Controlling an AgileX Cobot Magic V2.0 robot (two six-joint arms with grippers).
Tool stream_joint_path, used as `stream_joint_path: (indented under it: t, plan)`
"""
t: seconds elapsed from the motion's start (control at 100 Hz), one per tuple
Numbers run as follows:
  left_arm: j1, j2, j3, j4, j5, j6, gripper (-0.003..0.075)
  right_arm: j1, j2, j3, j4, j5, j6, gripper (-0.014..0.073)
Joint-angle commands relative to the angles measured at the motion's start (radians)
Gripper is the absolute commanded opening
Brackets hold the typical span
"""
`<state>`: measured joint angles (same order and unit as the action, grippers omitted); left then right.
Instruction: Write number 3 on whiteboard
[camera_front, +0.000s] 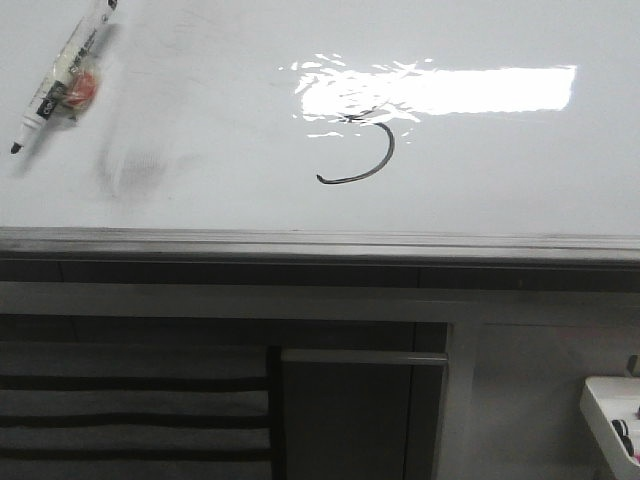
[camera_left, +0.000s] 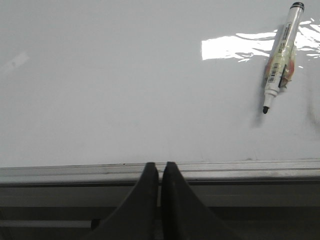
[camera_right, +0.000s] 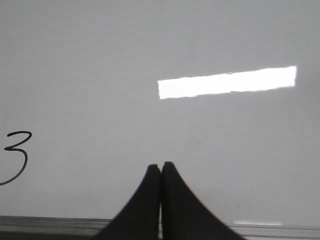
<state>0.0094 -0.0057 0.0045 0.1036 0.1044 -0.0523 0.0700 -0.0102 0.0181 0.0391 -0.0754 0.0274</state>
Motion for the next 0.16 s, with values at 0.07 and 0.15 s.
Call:
stream_joint_path:
  t: [0.07, 0.15]
  plan:
    - [-0.006, -0.033, 0.003, 0.001, -0.082, -0.007, -0.0019, -0.008, -0.021, 0.022, -0.013, -0.083, 0.001, -0.0079]
    - [-0.006, -0.033, 0.003, 0.001, -0.082, -0.007, -0.0019, -0.008, -0.021, 0.022, -0.013, -0.083, 0.001, -0.0079]
